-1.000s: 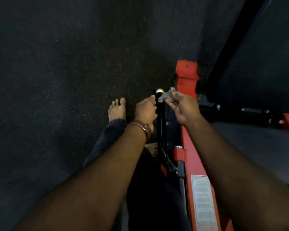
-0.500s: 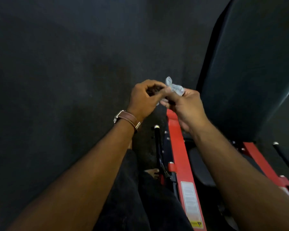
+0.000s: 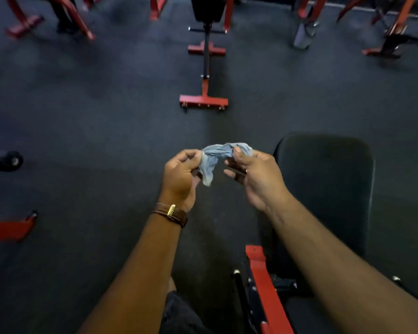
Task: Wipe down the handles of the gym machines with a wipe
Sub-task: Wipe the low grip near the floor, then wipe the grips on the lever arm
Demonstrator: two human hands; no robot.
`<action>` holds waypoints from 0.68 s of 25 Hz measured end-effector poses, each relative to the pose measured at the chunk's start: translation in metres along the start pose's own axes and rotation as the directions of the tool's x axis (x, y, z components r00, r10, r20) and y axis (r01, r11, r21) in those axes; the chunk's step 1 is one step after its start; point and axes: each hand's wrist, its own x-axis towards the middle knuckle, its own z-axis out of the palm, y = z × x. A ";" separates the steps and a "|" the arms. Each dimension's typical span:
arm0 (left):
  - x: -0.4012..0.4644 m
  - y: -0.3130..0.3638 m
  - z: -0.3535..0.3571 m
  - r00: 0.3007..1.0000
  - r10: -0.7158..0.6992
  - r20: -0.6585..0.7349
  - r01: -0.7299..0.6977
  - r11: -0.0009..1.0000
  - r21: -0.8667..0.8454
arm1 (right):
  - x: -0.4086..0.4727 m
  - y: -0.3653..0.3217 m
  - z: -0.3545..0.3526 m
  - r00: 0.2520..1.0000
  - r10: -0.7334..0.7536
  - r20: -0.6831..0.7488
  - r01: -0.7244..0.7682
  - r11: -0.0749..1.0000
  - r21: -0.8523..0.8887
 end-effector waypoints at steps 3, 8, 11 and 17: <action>0.025 0.043 0.019 0.992 -0.092 0.081 0.098 0.992 -0.076 | 0.023 -0.038 0.028 0.999 -0.026 -0.047 0.029 0.996 0.082; 0.090 0.107 0.050 0.932 -0.161 0.324 0.046 0.941 0.335 | 0.073 -0.083 0.066 0.977 -0.202 -0.072 0.189 0.969 -0.158; 0.136 0.133 0.073 0.903 -0.223 0.368 0.083 0.929 0.360 | 0.103 -0.109 0.078 0.963 -0.205 -0.176 0.195 0.978 -0.074; 0.239 0.132 0.131 0.906 -0.228 0.357 0.074 0.915 0.396 | 0.176 -0.148 0.072 0.948 -0.191 -0.254 0.201 0.979 0.014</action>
